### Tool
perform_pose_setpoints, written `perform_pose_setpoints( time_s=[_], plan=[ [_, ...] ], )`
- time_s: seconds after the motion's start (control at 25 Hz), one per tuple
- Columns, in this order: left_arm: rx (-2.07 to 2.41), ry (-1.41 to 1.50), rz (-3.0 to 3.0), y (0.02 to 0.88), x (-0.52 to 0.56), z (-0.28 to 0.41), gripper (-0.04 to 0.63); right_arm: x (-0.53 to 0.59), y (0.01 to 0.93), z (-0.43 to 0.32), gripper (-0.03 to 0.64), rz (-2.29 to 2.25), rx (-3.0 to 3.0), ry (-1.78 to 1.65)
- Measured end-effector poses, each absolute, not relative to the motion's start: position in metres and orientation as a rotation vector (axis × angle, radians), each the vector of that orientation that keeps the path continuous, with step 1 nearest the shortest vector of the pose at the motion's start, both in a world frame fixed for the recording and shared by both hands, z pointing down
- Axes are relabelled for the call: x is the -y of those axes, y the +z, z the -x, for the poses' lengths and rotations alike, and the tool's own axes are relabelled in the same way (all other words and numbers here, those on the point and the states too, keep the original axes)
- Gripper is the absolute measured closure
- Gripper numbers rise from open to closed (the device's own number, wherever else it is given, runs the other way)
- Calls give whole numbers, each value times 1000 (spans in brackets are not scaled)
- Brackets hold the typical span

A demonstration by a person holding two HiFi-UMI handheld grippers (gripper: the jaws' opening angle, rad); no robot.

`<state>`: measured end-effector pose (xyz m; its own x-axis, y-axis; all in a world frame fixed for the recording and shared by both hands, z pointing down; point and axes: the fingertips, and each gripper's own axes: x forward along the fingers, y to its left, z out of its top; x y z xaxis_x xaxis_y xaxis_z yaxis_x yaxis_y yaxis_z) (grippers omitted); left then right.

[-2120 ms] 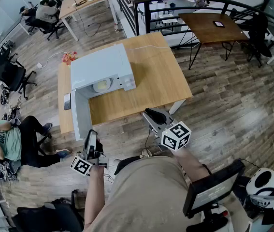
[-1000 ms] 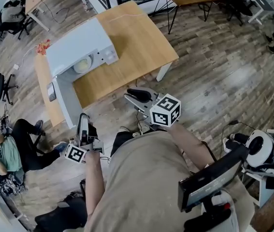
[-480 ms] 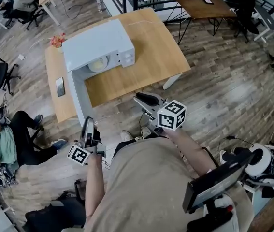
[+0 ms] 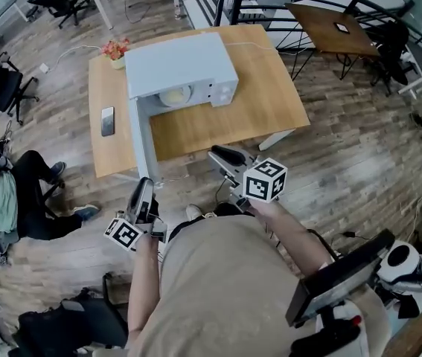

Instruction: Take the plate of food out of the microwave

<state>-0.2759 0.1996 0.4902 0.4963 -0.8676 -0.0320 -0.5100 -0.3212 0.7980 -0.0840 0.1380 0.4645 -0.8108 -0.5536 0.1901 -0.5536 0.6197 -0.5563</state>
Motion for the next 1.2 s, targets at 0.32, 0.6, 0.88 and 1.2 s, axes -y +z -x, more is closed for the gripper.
perform_pose_setpoints(
  time_s=[0.32,0.6,0.88,1.2],
  plan=[
    [1170,-684,-1973,482,-211,316,492,-139,468,140,536,841,-2892,-978],
    [1153,-705,-1978,480,-209,325,492,-139,471,157,536,816,-2908,-997],
    [1089,-716,-1989,481,-185,305,492,-120,469,137,537,885,-2912,-980],
    [1039,-692,-1941,494,-126,276,492,-69,477,101,537,958,-2861,-1024]
  ],
)
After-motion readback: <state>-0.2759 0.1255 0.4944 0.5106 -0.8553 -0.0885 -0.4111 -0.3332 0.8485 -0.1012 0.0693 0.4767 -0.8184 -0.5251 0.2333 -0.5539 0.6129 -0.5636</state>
